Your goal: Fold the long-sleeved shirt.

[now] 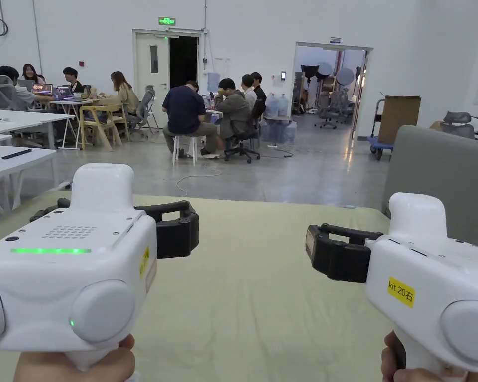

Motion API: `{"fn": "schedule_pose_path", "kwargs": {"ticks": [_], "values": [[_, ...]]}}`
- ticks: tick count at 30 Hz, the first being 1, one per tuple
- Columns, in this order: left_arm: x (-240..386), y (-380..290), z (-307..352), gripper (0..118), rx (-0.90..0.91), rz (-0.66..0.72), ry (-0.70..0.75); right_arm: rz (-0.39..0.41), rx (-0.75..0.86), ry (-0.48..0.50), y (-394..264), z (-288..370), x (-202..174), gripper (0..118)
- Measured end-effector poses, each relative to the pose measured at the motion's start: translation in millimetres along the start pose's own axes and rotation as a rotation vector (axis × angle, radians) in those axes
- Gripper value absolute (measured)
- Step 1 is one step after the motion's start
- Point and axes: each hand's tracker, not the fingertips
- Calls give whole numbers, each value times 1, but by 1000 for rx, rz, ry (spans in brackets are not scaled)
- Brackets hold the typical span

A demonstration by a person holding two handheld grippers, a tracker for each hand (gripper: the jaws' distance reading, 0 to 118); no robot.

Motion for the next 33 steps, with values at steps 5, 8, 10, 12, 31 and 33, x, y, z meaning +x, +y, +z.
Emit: {"fn": "schedule_pose_path", "kwargs": {"ticks": [5, 8, 10, 12, 31, 33], "values": [[1, 0, 4, 118, -2, 3, 4, 13, 7, -34, 0, 1, 0, 118], [1, 0, 6, 118, -3, -1, 4, -1, 4, -31, 0, 2, 2, 118], [2, 0, 6, 118, -2, -3, 6, -7, 4, -31, 0, 2, 3, 118], [1, 1, 6, 118, -3, -3, 5, -6, 5, -33, 0, 3, 3, 118], [3, 6, 9, 118, 4, -15, 3, -40, -7, -9, 2, 6, 5, 118], [1, 6, 9, 118, 4, -3, 2, -31, -6, -13, 3, 6, 4, 118]]}}
